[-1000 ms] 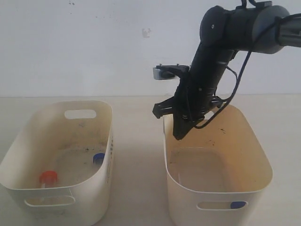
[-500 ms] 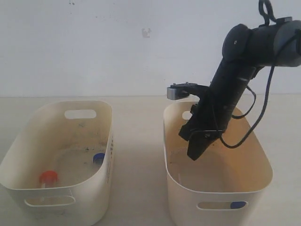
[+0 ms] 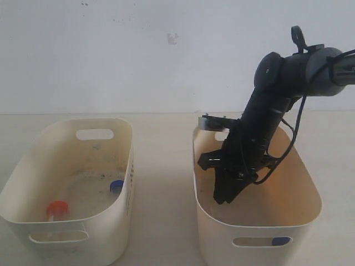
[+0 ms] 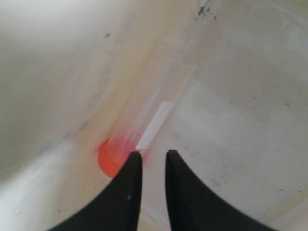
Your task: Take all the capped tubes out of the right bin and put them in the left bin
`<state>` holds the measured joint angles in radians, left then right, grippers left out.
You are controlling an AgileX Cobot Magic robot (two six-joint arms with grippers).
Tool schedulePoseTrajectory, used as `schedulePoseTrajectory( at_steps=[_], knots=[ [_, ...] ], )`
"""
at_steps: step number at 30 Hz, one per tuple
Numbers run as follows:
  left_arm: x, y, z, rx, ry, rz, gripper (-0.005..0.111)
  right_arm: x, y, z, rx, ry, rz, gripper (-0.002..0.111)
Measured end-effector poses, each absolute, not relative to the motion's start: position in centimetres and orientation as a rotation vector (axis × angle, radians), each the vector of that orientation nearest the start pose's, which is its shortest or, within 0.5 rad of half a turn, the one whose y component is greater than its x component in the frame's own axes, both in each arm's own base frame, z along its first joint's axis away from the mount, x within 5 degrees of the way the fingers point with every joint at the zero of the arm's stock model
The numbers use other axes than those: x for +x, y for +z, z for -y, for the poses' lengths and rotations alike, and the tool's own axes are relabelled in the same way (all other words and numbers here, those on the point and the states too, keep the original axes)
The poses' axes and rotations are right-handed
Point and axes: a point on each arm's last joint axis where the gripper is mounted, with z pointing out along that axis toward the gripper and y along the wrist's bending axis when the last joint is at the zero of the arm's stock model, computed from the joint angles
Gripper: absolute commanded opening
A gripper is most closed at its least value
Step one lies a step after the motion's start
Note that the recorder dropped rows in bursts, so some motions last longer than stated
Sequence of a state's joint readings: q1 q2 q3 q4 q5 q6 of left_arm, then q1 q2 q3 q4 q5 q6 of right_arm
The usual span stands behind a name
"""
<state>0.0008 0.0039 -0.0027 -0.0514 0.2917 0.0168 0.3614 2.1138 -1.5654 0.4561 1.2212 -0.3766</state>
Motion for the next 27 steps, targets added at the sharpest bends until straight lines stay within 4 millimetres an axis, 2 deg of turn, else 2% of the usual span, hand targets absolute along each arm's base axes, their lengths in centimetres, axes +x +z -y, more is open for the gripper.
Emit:
schedulePoseTrajectory(
  at_steps=[2,6,12,18,20,24,25,26,27],
  knots=[
    [5.5,18.8,0.1,-0.019,-0.036,-1.776,0.004,36.8,16.6,-17.9,-0.845,0.68,-3.075,0.04],
    [5.5,18.8,0.1,-0.019,-0.036,-1.776,0.004,36.7,16.1,-18.3,-0.817,0.681,-3.103,0.04],
    [5.5,18.8,0.1,-0.019,-0.036,-1.776,0.004,35.7,15.6,-20.3,-0.845,0.691,-3.123,0.041],
    [5.5,18.8,0.1,-0.019,-0.036,-1.776,0.004,34.8,14.5,-21.9,-0.73,0.693,-3.232,0.046],
    [5.5,18.8,0.1,-0.019,-0.036,-1.776,0.004,34.7,14.1,-22.2,-0.715,0.692,-3.256,0.045],
    [5.5,18.8,0.1,-0.019,-0.036,-1.776,0.004,34.5,13.9,-22.5,-0.68,0.682,-3.295,0.035],
    [5.5,18.8,0.1,-0.019,-0.036,-1.776,0.004,34.5,14.0,-22.5,-0.665,0.681,-3.304,0.035],
    [5.5,18.8,0.1,-0.019,-0.036,-1.776,0.004,34.5,14.0,-22.5,-0.655,0.676,-3.31,0.037],
    [5.5,18.8,0.1,-0.019,-0.036,-1.776,0.004,34.4,13.9,-22.6,-0.646,0.67,-3.315,0.047]
  ],
)
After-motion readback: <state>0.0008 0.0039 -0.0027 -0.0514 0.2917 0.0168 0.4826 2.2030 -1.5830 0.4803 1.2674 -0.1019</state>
